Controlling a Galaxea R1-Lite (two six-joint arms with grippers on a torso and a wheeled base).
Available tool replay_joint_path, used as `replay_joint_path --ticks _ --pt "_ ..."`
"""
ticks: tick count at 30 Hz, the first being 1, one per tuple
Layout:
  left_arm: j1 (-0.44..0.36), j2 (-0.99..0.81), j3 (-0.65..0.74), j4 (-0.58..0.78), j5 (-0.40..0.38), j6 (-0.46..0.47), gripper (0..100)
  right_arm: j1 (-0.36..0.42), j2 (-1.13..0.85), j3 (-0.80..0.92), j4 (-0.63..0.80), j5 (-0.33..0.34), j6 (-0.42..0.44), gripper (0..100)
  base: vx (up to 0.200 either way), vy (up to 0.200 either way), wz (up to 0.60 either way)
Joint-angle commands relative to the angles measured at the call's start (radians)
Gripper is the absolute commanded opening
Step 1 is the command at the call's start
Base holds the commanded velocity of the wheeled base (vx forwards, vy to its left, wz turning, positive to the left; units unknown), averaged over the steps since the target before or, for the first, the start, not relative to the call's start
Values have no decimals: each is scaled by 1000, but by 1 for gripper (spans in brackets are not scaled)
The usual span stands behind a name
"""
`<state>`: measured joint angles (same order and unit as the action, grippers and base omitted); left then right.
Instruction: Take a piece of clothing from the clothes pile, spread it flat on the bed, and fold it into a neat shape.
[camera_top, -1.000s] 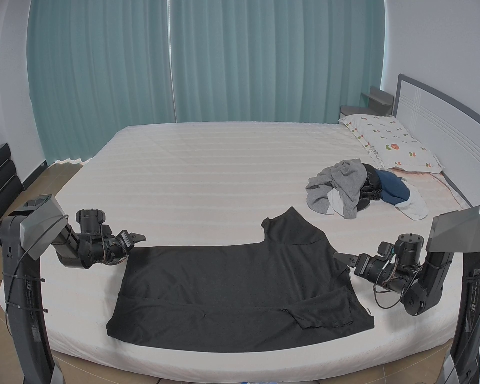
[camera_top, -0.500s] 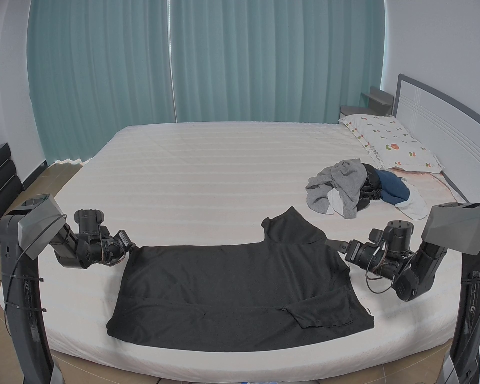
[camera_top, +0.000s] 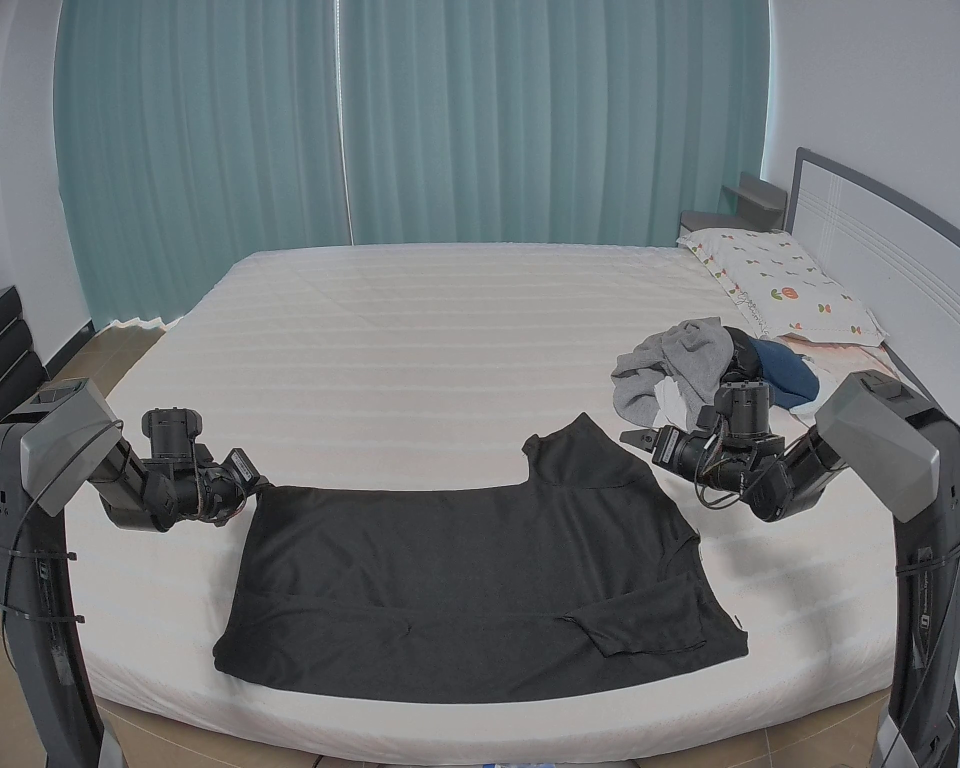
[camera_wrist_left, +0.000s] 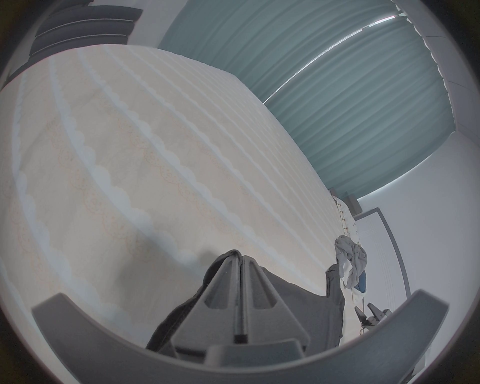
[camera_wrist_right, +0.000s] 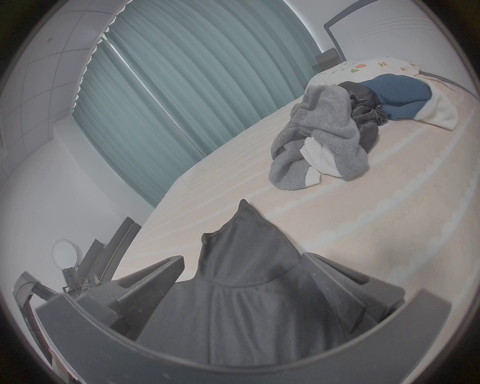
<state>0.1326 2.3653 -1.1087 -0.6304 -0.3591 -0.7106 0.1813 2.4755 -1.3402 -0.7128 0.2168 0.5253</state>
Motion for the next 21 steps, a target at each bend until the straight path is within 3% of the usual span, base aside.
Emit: replay_joint_path --ticks 1,10,20,21 --pt "-1 -17 13 0 11 -7 0 12 169 -158 42 -40 -5 100 0 0 0" --pt "-1 -15 13 -2 12 -6 0 -5 207 -315 105 -57 -7 100 0 0 0" --pt "-1 -15 13 -2 12 -6 0 -6 229 -329 122 -57 -7 100 0 0 0" --pt "-1 -15 13 -2 12 -6 0 -6 233 -327 124 -57 -8 0 0 0 0"
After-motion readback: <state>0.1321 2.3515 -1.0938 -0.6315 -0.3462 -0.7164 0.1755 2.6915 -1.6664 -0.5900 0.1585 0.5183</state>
